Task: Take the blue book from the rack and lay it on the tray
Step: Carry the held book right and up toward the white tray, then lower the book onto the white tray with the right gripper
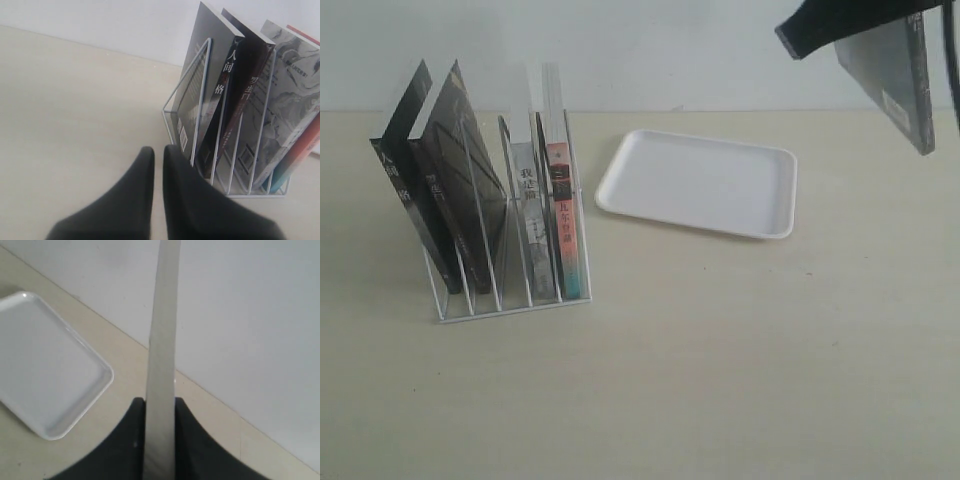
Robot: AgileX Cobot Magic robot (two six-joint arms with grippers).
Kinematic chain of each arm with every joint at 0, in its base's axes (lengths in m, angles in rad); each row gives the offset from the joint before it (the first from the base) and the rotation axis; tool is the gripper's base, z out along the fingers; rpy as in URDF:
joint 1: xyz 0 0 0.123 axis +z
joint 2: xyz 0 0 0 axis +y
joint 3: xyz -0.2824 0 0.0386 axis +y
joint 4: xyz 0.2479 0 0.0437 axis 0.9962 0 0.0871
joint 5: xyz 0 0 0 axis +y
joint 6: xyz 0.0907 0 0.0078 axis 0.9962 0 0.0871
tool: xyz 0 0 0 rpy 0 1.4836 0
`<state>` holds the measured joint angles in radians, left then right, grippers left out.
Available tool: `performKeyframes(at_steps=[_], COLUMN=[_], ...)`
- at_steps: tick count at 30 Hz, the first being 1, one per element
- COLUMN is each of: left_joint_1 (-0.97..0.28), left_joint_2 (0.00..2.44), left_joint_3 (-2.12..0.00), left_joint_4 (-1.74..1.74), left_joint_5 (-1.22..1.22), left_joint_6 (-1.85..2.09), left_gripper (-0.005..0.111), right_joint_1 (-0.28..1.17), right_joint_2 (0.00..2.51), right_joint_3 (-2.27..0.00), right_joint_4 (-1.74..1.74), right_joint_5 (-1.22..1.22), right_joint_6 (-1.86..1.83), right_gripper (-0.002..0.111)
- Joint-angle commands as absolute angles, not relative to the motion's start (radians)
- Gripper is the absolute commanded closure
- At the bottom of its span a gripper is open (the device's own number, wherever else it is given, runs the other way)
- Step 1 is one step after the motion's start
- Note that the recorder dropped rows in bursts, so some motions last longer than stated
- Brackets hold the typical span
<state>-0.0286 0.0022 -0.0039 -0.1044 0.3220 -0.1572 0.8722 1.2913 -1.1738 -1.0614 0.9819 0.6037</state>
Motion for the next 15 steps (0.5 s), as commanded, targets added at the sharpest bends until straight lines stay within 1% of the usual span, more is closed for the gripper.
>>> performKeyframes(at_steps=[1,3,7,11,15], left_joint_1=[-0.033,-0.033,-0.033,-0.033,-0.033], left_joint_2=[0.0,0.0,0.0,0.0,0.0], left_joint_3=[0.0,0.0,0.0,0.0,0.0], left_joint_4=[-0.108,-0.108,-0.108,-0.108,-0.108], left_joint_5=[0.313,0.313,0.313,0.313,0.313], left_joint_6=[-0.161,-0.161,-0.161,-0.161,-0.161], left_gripper=[0.101,0.101,0.101,0.101,0.101], right_joint_1=[0.775,0.752,0.747,0.747,0.747], right_joint_2=[1.4,1.449,1.565,1.684,1.814], right_joint_3=[-1.176,-1.185,-1.251,-1.362,-1.521], right_joint_4=[-1.12,-1.112,-1.109,-1.109,-1.107], right_joint_5=[0.833,0.79,0.798,0.8,0.846], right_joint_6=[0.634,0.673,0.685,0.64,0.548], right_gripper=[0.108,0.108,0.108,0.108,0.108])
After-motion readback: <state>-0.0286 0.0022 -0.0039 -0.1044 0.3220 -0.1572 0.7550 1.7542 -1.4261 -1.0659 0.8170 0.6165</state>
